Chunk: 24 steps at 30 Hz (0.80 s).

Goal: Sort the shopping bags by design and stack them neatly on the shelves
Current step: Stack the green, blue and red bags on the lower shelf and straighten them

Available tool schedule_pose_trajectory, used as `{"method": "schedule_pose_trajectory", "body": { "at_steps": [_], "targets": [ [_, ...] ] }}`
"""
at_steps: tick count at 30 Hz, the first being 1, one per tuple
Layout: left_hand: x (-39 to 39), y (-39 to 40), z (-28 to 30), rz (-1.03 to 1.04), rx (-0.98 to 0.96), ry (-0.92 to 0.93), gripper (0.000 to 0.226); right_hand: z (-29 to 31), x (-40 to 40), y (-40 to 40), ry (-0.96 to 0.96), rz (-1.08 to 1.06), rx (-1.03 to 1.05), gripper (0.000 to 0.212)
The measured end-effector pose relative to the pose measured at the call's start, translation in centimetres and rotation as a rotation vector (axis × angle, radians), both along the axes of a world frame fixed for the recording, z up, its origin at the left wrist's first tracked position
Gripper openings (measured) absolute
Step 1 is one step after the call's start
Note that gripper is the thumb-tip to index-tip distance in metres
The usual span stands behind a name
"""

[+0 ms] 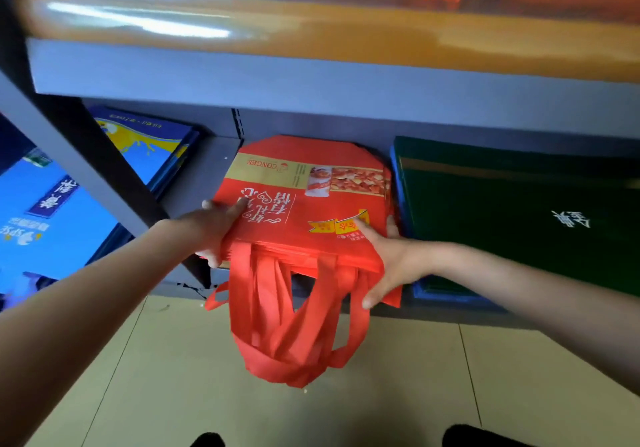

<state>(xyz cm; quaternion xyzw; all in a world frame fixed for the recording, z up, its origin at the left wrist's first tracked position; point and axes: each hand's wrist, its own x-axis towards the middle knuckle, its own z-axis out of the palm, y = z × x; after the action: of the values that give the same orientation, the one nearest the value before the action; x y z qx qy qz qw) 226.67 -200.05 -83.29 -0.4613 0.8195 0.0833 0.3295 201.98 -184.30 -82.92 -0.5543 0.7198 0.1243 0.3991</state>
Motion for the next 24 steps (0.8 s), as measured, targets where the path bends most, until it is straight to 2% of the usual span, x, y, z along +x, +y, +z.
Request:
{"method": "schedule_pose_trajectory", "body": {
  "at_steps": [5, 11, 15, 17, 21, 24],
  "targets": [
    [-0.3, 0.2, -0.2, -0.075, -0.015, -0.035, 0.126, -0.5, 1.6, 0.2, 0.161, 0.023, -0.018, 0.132],
    [0.1, -0.4, -0.8, -0.021, -0.008, 0.081, 0.124, 1.8, -0.8, -1.8, 0.234, 0.162, -0.188, 0.115],
    [0.3, -0.4, -1.6, -0.040, -0.013, 0.120, 0.119, 1.6, 0.3, -1.5, 0.347, 0.219, 0.001, 0.120],
    [0.2, -0.4, -2.0, -0.030, 0.007, 0.130, 0.121, 0.9, 1.4, -1.1, 0.416, 0.256, -0.026, 0.109],
    [0.0, -0.4, -2.0, 0.004, 0.060, 0.139, 0.128, 0.9, 1.2, -0.9, 0.575, 0.399, -0.253, 0.080],
    [-0.2, 0.4, -1.8, 0.000, 0.041, 0.157, 0.126, 0.2, 1.2, 0.1, 0.757, 0.500, -0.318, 0.073]
  ]
}}
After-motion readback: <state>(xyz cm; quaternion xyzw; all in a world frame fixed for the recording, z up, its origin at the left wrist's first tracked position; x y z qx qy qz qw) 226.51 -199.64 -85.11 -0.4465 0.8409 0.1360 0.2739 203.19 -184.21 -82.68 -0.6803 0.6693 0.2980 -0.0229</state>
